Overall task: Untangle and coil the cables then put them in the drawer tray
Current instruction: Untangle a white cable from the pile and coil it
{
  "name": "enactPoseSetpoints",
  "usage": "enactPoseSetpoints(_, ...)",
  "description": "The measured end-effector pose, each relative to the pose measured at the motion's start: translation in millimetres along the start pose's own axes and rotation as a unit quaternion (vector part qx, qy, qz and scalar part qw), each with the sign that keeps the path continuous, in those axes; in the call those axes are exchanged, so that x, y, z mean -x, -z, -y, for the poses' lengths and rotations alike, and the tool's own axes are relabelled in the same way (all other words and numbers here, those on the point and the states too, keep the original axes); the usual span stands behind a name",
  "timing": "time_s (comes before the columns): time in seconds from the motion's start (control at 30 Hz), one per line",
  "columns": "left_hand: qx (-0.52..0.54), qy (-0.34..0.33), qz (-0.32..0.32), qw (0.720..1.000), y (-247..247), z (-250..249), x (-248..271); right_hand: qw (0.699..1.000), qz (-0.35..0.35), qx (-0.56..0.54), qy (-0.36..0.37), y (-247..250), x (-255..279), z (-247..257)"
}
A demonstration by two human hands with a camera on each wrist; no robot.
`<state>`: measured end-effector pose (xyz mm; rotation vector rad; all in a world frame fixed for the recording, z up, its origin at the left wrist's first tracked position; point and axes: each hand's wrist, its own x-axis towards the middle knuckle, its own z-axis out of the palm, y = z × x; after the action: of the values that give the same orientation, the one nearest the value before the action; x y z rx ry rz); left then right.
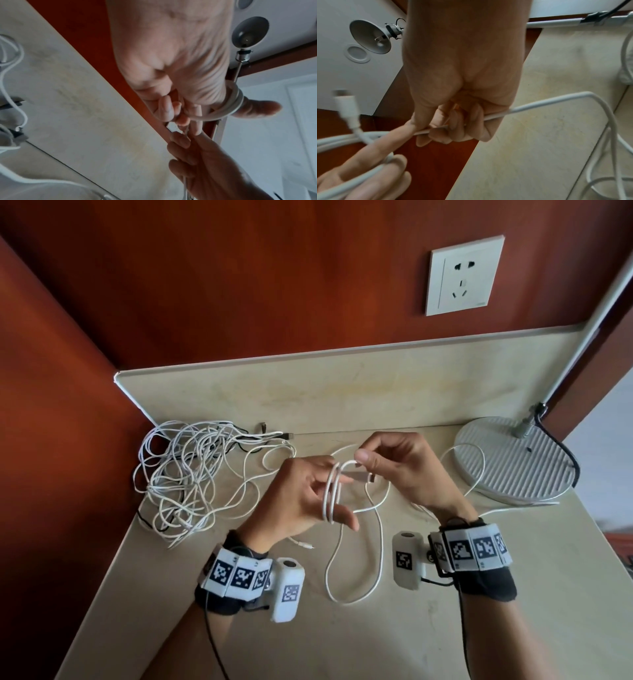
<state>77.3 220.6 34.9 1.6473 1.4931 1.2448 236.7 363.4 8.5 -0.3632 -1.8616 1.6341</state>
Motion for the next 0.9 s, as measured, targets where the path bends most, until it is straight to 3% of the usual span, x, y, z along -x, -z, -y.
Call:
enactPoseSetpoints(0.27,0.106,-0.024,-0.021,0.994,-7,-2,-9,0.996,-0.042,0.070,0.024,-14,-5,-8)
enactPoseSetpoints(0.43,0.130,-0.028,-0.078,0.988,0,-2,-22,0.985,-0.043,0.164,-0.013,-23,-4,-14)
enactPoseSetpoints(0.57,-0.026,-0.018,-0.194,0.980,13,9,-33,0.973,0.008,0.225,-0.044,-27,-2,-13)
enactPoseSetpoints(0.7,0.004,0.061,-0.309,0.949,24,27,-46,0.959,0.070,0.266,-0.066,-32,-1,-13)
enactPoseSetpoints(0.77,-0.046,0.098,-0.326,0.939,28,41,-52,0.949,0.083,0.300,-0.040,-34,1,-9)
enactPoseSetpoints(0.9,-0.162,0.125,-0.290,0.935,33,66,-53,0.937,0.054,0.340,0.054,-31,-1,6)
